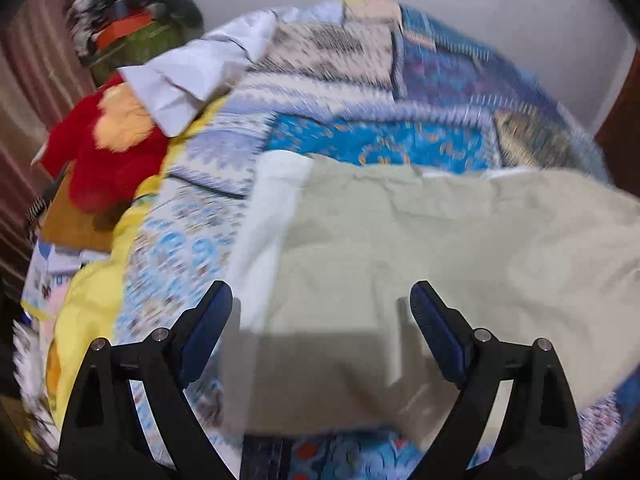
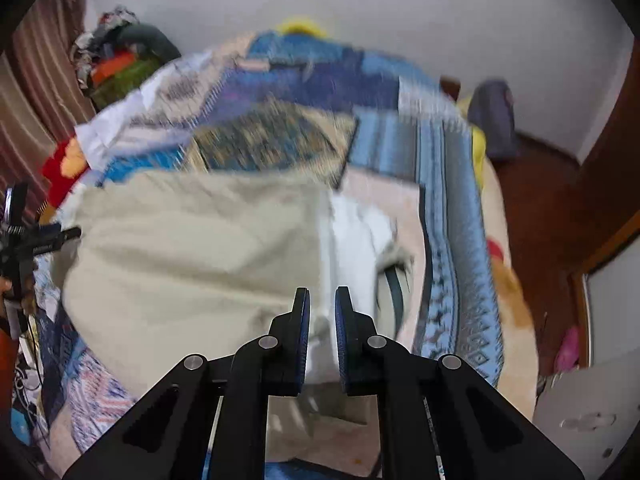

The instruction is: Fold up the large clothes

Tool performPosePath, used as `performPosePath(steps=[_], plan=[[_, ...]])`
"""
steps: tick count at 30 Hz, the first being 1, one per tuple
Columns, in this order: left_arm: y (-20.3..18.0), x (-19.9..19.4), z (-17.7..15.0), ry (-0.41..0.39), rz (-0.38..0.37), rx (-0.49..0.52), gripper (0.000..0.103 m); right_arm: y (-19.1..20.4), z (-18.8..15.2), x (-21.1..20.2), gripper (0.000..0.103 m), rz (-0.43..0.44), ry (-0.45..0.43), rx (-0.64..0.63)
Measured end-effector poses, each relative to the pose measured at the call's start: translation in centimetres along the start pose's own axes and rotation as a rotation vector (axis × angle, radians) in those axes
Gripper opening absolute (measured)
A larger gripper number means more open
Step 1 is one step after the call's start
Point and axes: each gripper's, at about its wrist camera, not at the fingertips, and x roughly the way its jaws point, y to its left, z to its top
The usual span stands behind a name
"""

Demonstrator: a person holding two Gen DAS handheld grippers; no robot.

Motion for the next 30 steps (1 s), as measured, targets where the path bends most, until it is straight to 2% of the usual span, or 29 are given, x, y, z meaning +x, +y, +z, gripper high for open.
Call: performPosePath(steps=[3,6,8,9,14,17,19,21,23,24,25,26,28,30], plan=[[1.8,-2.1,-1.8,0.01,-0.07,-0.105,0.093,3.8,1.1,-1.7,0.008,0.053,-0.074,-0.07],[2.8,-1.9,-4.6,0.121,-0.163,-0.218,0.093,8.2,1.6,-1.0,0.008,0.112,-0.093,-0.142],[3.3,-1.1,-6.5,0.167,-0.211,-0.313,0.093,10.7,1.3,0.8,0.008,0.124,-0.064,-0.187],[3.6,-0.6,-7.7,0.187,-0.261,-0.376,0.093,11.6,1.0,2.2,0.008,0.13,-0.033,-0.198],[4.7,3.8,-11.5,0.307,-0.582,-0.69,0.093,12.7,-1.6,9.2,0.008,0.165,0.192,-0.166],[5.0,5.7,-10.6,0.263,-0.668,-0.777,0.093,12.0,-2.1,9.7,0.008,0.202,0.172,-0.162],[4.9,6.1,-9.3,0.22,-0.654,-0.793,0.093,11.4,-2.0,9.6,0.008,0.226,0.191,-0.151],[4.2,6.8,-7.5,0.177,-0.608,-0.776,0.092,11.1,-1.9,9.9,0.008,0.251,0.201,-0.137],[3.0,7.6,-6.2,0.151,-0.52,-0.744,0.074,10.6,-1.8,10.1,0.008,0.277,0.208,-0.118],[2.4,8.0,-5.7,0.152,-0.48,-0.728,0.056,10.5,-1.7,10.1,0.008,0.286,0.209,-0.109],[1.8,8.2,-5.3,0.15,-0.447,-0.715,0.043,10.3,-1.8,10.2,0.008,0.297,0.207,-0.095],[1.1,7.9,-4.9,0.138,-0.397,-0.702,0.038,10.2,-1.9,10.2,0.008,0.308,0.207,-0.079],[-0.1,6.5,-4.3,0.099,-0.326,-0.654,0.02,10.2,-1.9,9.9,0.008,0.312,0.218,-0.056],[-1.2,3.9,-3.7,0.031,-0.258,-0.579,0.014,10.6,-1.4,9.2,0.008,0.288,0.223,-0.037]])
